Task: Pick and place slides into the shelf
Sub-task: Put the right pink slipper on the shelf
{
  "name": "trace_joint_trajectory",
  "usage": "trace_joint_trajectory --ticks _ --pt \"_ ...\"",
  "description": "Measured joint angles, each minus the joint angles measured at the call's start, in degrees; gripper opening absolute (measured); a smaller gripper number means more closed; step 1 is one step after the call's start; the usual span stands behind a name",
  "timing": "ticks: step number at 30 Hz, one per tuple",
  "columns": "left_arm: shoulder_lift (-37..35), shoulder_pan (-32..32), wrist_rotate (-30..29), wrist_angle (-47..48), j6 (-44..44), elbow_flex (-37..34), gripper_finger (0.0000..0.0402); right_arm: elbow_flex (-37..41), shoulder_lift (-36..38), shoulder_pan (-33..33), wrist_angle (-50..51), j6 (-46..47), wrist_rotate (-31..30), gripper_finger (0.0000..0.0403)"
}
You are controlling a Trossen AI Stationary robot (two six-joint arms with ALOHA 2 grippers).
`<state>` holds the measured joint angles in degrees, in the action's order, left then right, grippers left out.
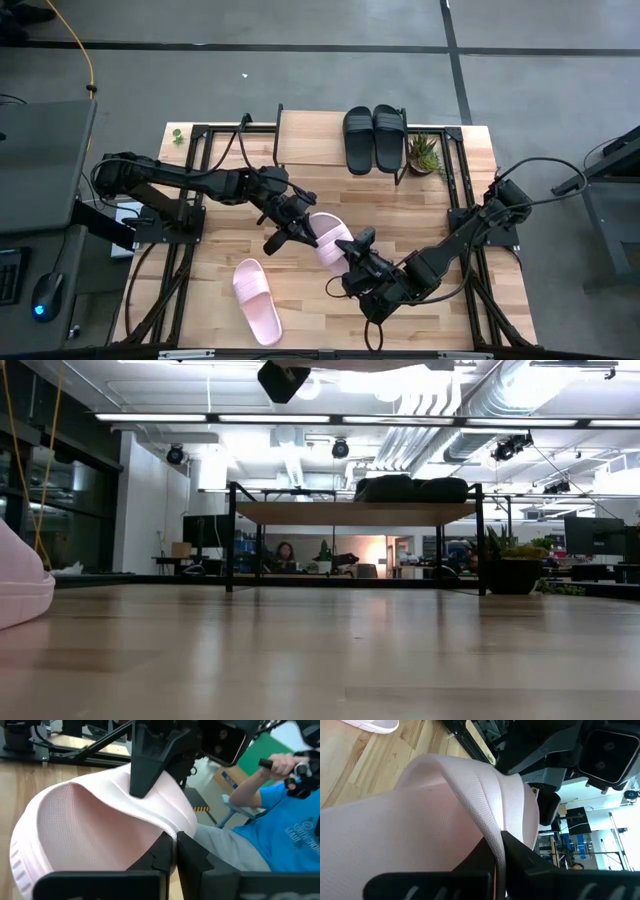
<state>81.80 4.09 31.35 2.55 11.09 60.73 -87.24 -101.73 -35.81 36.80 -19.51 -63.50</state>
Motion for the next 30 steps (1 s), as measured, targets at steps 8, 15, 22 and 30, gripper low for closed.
trace_joint_trajectory --ticks 8,15,22,30 --pt "0.00 -0.03 -0.82 1.88 -3.06 0.00 0.0101 0.00 0.00 0.42 -0.05 0.20 0.73 0.0001" --pt "-0.02 0.01 -4.35 1.58 -3.53 0.00 0.0160 0.00 0.00 1.37 0.58 2.40 0.98 0.0000" --pt "-4.06 0.05 -17.65 5.73 -7.85 0.00 0.0174 0.00 -0.06 1.35 1.46 3.25 1.22 0.0000" --pt "-12.09 0.01 -28.76 14.31 -7.91 0.01 0.0162 0.00 -0.07 1.87 1.57 4.38 -0.37 0.0000"
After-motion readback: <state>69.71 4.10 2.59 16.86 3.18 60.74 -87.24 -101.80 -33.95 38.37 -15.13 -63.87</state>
